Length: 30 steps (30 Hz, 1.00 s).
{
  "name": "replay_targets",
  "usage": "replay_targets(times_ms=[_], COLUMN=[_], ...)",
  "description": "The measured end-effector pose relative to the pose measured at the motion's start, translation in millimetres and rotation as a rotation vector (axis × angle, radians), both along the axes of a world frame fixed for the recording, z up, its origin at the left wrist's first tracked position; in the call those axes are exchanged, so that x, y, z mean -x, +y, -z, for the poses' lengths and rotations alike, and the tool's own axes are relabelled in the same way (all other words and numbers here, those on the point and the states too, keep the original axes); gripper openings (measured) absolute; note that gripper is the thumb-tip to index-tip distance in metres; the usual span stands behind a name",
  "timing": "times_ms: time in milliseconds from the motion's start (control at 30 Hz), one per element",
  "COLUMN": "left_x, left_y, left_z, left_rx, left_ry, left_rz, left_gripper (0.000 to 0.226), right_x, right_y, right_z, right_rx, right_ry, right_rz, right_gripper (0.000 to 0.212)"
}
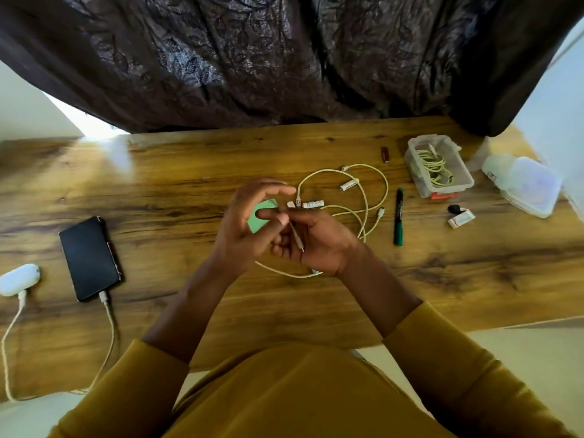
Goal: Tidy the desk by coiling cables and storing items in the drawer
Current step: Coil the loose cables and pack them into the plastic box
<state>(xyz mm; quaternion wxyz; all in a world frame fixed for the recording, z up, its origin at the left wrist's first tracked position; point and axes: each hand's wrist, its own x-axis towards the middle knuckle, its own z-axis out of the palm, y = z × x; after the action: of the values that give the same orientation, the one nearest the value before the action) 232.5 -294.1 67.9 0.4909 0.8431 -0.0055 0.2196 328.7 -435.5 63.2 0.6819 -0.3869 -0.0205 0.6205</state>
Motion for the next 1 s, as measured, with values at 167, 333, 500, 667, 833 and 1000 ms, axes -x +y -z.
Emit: replay_targets(times_ms=[167, 333, 500, 667, 833, 1000], left_x=[-18, -27, -39, -48, -51, -63], left_y=[-6, -25, -37, -58, -76, -88], left_z=[8, 5, 22, 33, 32, 14], left_rx=[0.174, 0.403, 0.263, 0.172, 0.166, 0.006], left_ry=[0.078, 0.138, 0.136, 0.329, 0.441, 0.405], left_rz=[-0.193, -0.183, -0.134, -0.052, 0.035, 0.072], left_gripper=[0.037, 0.036, 0.021, 0.023, 0.026, 0.024], right_x=[-11, -17, -33, -61, -90, -104], right_y=[-20, -34, -42, -57, -78, -92], right_z=[-8, -28, -42, -50, -51, -47], right_rx=[-0.1, -0.259, -0.456, -0.418, -0.312, -0.134], right_ry=[-0.031, -0.107, -0.128, -0.279, -0.397, -0.54], right_rz=[-0.04, -0.001, 0.124, 0.39, 0.492, 0.46], right_gripper=[0.038, 0.042, 0.041, 0.041, 0.038, 0.037])
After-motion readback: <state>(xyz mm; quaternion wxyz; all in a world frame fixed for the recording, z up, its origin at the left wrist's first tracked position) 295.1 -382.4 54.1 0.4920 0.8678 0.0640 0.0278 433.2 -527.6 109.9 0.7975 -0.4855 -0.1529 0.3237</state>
